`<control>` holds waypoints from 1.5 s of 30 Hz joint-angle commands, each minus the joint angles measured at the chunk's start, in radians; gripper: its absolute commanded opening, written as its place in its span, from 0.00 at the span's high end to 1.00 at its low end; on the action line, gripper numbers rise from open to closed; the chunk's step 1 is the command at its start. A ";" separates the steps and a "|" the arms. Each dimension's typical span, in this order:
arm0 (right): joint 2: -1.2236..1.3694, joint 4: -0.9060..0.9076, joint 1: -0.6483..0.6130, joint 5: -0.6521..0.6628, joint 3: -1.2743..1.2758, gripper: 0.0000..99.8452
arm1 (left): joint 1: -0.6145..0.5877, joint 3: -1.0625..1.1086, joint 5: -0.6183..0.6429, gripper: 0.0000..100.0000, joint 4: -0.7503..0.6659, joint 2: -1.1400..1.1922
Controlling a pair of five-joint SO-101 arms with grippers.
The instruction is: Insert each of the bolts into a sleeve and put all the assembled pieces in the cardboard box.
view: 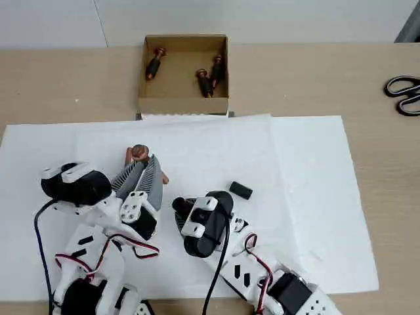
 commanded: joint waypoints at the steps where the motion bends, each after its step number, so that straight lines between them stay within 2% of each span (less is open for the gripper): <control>1: -0.010 -0.027 -0.002 0.011 0.002 1.00 | 0.000 -0.004 -0.002 0.99 -0.011 -0.012; 6: -0.010 -0.039 -0.002 0.011 0.028 1.00 | 0.009 0.067 0.021 0.99 -0.032 -0.012; 19: -0.010 -0.111 0.047 0.012 0.060 1.00 | 0.014 0.071 0.023 0.99 -0.032 -0.012; 26: -0.010 -0.113 0.047 0.012 0.069 1.00 | 0.118 0.071 0.023 0.99 -0.035 -0.012; 40: -0.010 -0.148 0.104 0.012 0.071 1.00 | 0.117 0.065 0.023 0.99 -0.035 -0.012; 45: -0.010 -0.145 0.101 0.011 0.075 1.00 | 0.115 -0.004 0.023 0.99 -0.037 -0.011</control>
